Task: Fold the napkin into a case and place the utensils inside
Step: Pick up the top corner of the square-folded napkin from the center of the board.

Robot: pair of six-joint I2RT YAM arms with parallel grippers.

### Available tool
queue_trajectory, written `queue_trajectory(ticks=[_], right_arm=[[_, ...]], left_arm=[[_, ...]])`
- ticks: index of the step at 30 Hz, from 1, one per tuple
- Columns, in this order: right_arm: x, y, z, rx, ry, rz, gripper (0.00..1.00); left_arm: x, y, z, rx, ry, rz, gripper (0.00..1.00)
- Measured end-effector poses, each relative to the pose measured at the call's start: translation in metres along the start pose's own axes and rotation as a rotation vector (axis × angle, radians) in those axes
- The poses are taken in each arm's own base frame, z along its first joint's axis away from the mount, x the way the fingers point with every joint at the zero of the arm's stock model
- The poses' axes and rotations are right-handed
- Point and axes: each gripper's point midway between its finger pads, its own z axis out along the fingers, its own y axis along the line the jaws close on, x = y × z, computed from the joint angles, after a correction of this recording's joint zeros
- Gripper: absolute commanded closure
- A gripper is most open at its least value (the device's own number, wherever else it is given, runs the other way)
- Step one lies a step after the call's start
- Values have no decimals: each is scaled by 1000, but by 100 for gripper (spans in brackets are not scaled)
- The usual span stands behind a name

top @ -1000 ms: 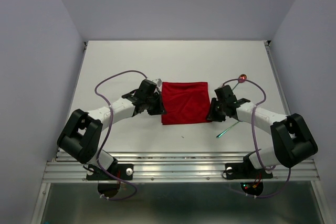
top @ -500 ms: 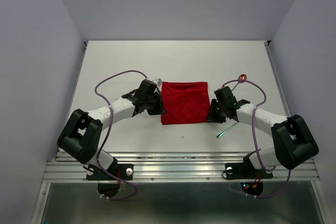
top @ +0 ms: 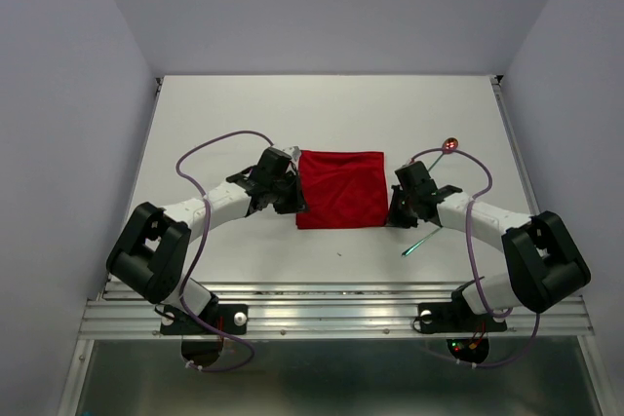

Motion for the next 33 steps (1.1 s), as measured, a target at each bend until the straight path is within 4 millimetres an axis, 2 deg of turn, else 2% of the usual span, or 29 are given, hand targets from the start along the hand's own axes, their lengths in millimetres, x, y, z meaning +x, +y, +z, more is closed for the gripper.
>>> queue_trajectory(ticks=[3,11,16,18,22,28,33], right_arm=[[0,-1,0,5,-1,0,99],[-1,-2,-1,16,-4,-1,99],[-1,-3,-1,20,-4,-1,80],[-2,-3,-1,19,-5,2,77],[-3,-2,-2,19,-10,4,74],[-4,-3,-4,21,-18,4,73],[-7,0,-7,18,-23,4,70]], left_arm=[[0,0,0,0,0,0,100],[-2,6,2,-33,-15,-1,100],[-2,17,4,-83,-20,-18,100],[-5,21,4,-102,-33,-34,100],[-8,30,5,-136,-54,-65,100],[3,51,6,-198,-49,-120,100],[8,56,10,-213,-40,-144,100]])
